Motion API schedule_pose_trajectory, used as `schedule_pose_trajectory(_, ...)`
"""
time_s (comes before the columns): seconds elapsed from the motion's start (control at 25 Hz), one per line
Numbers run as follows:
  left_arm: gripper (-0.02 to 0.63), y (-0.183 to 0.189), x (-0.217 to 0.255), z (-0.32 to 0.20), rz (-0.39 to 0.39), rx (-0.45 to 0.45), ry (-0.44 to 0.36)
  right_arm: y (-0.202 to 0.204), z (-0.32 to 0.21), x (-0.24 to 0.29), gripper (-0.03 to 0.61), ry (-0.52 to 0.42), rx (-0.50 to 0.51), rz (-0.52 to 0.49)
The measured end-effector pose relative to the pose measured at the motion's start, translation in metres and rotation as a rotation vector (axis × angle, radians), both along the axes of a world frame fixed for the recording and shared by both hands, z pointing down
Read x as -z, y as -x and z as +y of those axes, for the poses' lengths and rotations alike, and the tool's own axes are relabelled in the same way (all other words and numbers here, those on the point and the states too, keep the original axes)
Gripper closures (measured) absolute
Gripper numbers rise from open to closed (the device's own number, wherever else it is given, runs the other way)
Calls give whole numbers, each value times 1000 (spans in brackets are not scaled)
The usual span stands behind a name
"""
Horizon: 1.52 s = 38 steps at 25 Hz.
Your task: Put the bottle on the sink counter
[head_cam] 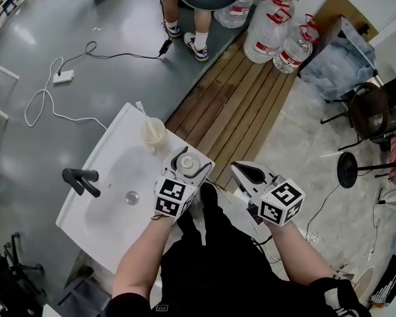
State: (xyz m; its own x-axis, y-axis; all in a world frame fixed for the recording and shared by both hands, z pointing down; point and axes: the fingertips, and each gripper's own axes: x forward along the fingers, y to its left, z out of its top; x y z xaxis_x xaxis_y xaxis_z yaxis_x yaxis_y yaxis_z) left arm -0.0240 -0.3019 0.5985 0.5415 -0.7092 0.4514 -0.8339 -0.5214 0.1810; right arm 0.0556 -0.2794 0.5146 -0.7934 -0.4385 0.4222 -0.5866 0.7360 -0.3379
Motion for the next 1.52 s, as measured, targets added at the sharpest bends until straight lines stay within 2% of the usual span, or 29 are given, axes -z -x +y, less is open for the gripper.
schedule_pose_trajectory(0.84, 276, -25, -46, 5, -102, -107, 65, -24, -1, -7, 565, 17, -49, 4)
schedule_pose_trajectory(1.52, 276, -24, -62, 4, -135, -125, 105, -26, 1, -15, 565, 40, -52, 1)
